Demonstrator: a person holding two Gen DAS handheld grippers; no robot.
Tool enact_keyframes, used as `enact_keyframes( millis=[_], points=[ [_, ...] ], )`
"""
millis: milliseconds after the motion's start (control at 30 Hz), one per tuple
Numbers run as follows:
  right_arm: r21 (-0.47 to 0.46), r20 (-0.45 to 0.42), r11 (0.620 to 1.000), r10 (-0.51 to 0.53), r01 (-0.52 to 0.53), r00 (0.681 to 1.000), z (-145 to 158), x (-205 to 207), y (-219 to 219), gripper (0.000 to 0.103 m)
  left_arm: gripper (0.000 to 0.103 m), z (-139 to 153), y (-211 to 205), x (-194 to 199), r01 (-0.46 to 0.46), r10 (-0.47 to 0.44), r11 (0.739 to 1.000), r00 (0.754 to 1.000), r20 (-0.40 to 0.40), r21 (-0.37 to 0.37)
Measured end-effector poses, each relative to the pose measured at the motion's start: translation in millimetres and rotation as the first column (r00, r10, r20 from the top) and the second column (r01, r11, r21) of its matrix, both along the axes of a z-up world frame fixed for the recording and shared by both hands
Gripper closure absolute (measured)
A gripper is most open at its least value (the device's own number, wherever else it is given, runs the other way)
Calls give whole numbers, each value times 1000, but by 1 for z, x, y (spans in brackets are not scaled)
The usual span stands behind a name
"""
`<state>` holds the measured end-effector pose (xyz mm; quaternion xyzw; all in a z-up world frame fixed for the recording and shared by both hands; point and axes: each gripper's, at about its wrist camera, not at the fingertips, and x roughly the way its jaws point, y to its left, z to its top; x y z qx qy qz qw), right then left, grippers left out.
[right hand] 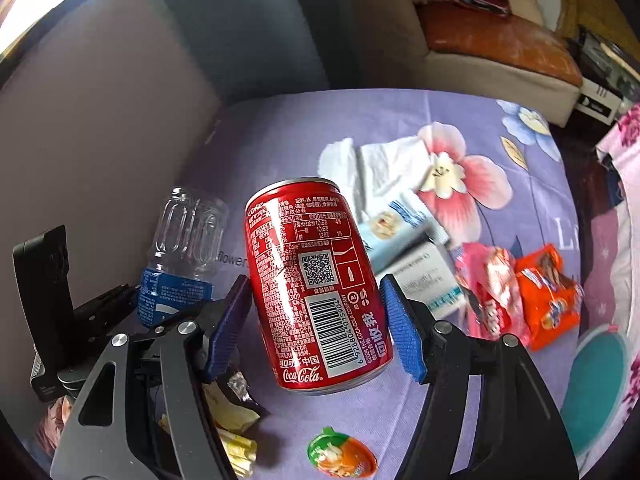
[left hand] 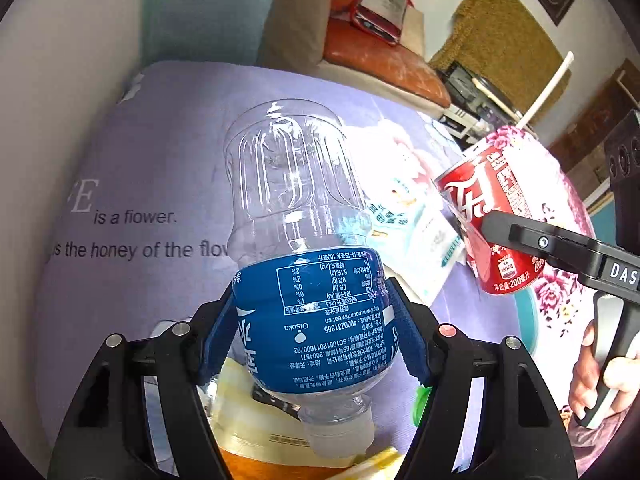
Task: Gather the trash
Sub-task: 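Carry the bottle and can over the wastebasket and open the left tool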
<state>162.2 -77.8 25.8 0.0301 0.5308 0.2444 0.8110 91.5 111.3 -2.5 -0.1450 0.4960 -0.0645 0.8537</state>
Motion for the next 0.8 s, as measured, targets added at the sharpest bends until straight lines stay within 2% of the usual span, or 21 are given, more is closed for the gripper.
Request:
enact_keyframes(
  millis=[233,433,567,800],
  points=[
    [36,-14,987,-158,159,987,-15,-44,-87,40,33,-4,-66,-5,126,-127,992,992,-21,-6],
    [86,-32,954,-286,288,958,-26,-69,-157,40,33,-4,-138,-6,251,-249,967,968,-38,37],
    [105,-18,927,-360,360,933,-28,-88,-202,40,33,-3,-187,-7,327,-324,941,945,-46,83],
    [138,-31,869,-476,476,879,-42,-113,-275,40,33,-7,-274,-11,456,-451,881,890,-70,129]
  ],
)
